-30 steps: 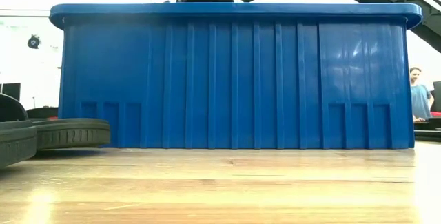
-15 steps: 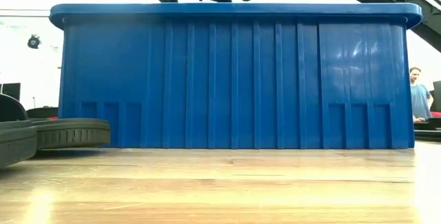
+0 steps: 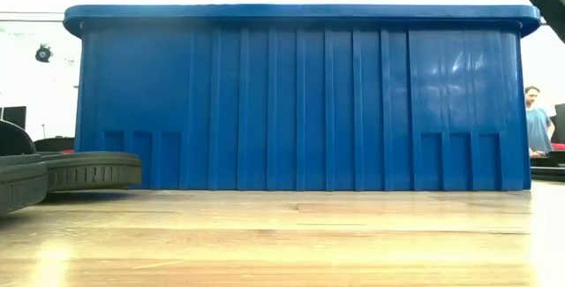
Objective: Pick and place slides into bin
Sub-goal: Stack the black slide on top of the black slide on the blue bin
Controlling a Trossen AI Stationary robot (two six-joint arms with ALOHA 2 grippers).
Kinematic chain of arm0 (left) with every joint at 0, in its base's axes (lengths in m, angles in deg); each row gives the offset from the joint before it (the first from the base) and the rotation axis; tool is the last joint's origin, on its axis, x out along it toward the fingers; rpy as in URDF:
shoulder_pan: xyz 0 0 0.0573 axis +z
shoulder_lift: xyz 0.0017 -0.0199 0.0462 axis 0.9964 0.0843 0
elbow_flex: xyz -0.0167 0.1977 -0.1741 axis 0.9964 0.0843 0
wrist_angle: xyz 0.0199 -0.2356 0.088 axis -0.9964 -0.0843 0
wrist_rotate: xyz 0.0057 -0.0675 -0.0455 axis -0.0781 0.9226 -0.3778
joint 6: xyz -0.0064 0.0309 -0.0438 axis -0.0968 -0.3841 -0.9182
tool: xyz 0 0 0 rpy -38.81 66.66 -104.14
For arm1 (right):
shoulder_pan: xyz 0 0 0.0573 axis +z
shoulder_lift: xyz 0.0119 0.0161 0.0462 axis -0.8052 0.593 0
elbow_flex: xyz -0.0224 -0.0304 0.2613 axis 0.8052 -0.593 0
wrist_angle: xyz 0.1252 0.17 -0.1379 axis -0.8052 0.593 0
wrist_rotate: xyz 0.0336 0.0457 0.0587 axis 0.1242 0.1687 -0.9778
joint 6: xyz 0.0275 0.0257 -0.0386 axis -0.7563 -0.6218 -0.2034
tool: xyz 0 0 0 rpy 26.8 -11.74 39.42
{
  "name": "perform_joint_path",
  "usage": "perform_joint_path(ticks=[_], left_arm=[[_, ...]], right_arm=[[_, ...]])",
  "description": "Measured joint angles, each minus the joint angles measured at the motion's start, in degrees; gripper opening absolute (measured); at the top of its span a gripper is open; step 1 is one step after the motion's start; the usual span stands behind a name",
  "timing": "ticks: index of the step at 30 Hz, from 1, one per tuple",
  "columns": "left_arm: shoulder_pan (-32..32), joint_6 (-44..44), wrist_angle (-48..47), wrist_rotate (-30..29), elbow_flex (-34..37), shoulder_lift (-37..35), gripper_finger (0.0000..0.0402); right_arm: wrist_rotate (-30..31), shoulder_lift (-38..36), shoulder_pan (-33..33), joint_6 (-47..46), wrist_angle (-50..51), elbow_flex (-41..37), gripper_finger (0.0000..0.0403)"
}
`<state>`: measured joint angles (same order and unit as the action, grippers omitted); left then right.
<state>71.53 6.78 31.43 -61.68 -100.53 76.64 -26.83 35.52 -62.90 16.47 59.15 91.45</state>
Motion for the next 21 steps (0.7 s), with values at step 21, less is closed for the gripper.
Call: perform_joint_path(ticks=[21], left_arm=[[0.0,0.0,0.2,0.0,6.2,-0.4,0.0118]], right_arm=[[14.9,-35.1,5.0,16.2,28.2,-16.6,0.001]])
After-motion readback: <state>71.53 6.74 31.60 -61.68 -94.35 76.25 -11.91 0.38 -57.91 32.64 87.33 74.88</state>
